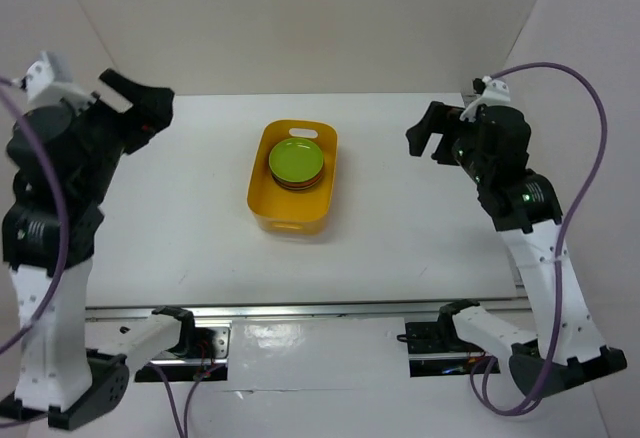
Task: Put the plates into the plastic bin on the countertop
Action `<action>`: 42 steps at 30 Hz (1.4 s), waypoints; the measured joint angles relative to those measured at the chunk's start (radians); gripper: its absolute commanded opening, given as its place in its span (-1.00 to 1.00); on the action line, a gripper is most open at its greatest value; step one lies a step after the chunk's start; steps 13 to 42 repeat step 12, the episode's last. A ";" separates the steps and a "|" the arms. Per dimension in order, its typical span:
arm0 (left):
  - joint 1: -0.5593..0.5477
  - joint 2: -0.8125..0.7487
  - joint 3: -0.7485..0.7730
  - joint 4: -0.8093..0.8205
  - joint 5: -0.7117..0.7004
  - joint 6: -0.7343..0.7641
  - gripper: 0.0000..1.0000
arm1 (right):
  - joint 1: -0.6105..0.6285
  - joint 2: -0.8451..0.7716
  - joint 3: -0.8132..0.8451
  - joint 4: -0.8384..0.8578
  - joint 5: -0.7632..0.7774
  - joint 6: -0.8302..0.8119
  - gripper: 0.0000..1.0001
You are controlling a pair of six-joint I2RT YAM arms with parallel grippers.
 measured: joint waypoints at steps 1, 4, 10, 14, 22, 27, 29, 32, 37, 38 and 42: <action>-0.007 -0.050 -0.013 -0.023 -0.031 -0.003 1.00 | 0.008 -0.020 0.010 -0.018 0.020 0.000 1.00; -0.031 -0.169 -0.068 -0.082 -0.130 -0.027 1.00 | 0.039 -0.082 0.038 -0.076 0.078 0.000 1.00; -0.074 -0.336 -0.231 -0.169 -0.240 -0.080 1.00 | 0.058 -0.190 0.131 -0.195 0.142 -0.004 1.00; -0.076 -0.373 -0.256 -0.186 -0.259 -0.085 1.00 | 0.063 -0.214 0.170 -0.217 0.158 -0.004 1.00; -0.076 -0.373 -0.256 -0.186 -0.259 -0.085 1.00 | 0.063 -0.214 0.170 -0.217 0.158 -0.004 1.00; -0.076 -0.373 -0.256 -0.186 -0.259 -0.085 1.00 | 0.063 -0.214 0.170 -0.217 0.158 -0.004 1.00; -0.076 -0.373 -0.256 -0.186 -0.259 -0.085 1.00 | 0.063 -0.214 0.170 -0.217 0.158 -0.004 1.00; -0.076 -0.373 -0.256 -0.186 -0.259 -0.085 1.00 | 0.063 -0.214 0.170 -0.217 0.158 -0.004 1.00; -0.076 -0.373 -0.256 -0.186 -0.259 -0.085 1.00 | 0.063 -0.214 0.170 -0.217 0.158 -0.004 1.00; -0.076 -0.373 -0.256 -0.186 -0.259 -0.085 1.00 | 0.063 -0.214 0.170 -0.217 0.158 -0.004 1.00; -0.076 -0.373 -0.256 -0.186 -0.259 -0.085 1.00 | 0.063 -0.214 0.170 -0.217 0.158 -0.004 1.00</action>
